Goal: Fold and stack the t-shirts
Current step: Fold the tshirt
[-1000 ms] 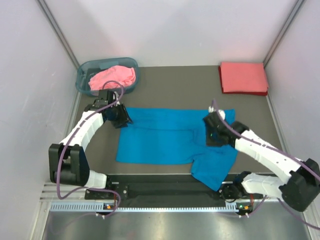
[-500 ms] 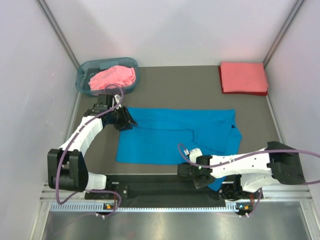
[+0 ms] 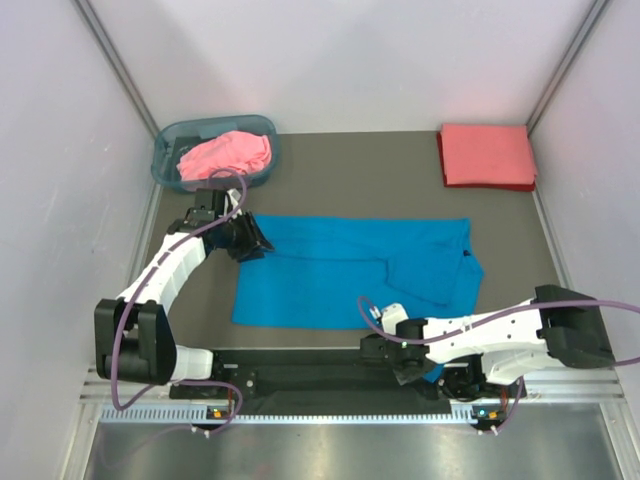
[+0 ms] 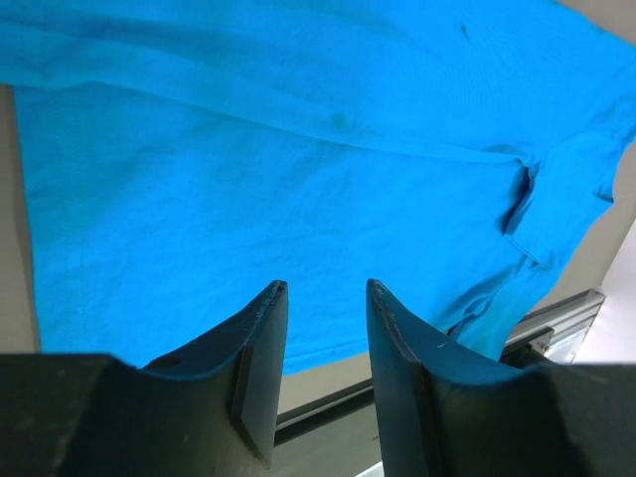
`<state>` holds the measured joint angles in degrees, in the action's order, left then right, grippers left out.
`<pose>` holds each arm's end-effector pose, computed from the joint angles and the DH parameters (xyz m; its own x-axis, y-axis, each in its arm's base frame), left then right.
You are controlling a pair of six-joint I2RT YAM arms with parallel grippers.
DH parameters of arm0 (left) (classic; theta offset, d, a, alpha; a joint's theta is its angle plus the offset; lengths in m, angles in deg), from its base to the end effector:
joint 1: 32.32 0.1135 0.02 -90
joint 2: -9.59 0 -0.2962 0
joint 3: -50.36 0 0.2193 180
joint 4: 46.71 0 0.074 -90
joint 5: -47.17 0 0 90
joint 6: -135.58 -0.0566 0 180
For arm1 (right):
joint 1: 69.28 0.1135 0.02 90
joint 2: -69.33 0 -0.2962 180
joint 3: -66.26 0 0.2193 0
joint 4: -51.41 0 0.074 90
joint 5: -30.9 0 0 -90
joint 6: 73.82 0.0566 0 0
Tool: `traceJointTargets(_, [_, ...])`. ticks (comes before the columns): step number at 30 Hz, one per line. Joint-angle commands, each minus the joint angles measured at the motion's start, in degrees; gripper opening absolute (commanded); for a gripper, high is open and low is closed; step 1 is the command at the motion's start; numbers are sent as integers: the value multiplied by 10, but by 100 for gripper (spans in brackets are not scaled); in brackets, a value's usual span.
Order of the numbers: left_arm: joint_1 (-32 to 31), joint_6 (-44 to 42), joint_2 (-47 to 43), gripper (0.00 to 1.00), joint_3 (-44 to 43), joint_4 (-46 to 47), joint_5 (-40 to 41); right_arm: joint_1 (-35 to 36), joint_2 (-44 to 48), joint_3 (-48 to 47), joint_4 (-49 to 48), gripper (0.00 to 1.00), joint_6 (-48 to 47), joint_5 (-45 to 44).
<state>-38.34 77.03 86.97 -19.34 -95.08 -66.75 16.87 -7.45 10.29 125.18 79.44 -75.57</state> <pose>0.2391 -0.0483 0.2689 -0.8713 -0.3877 -0.3009 -0.1565 0.8007 -0.5783 0.0259 0.1456 0.1961 -0.8860 -0.4102 -0.2165 -0.3714 0.9070 -0.1985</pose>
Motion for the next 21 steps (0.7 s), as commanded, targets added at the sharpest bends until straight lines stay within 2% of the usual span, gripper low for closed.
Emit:
traceJointTargets(1, [2, 0, -22, 42, 3, 28, 11, 9, 9, 12, 5, 36, 1, -3])
traceJointTargets(10, [2, 3, -22, 42, 1, 25, 26, 2, -36, 15, -15, 33, -7, 6])
traceJointTargets(16, [2, 4, -24, 42, -3, 17, 45, 2, -34, 13, -6, 13, 4, -1])
traceJointTargets(19, [2, 26, -35, 42, -11, -6, 109, 3, -37, -3, 22, 0, 20, -15])
traceJointTargets(21, [2, 44, -43, 42, -22, -40, 193, 2, -43, -31, 49, 0, 37, -36])
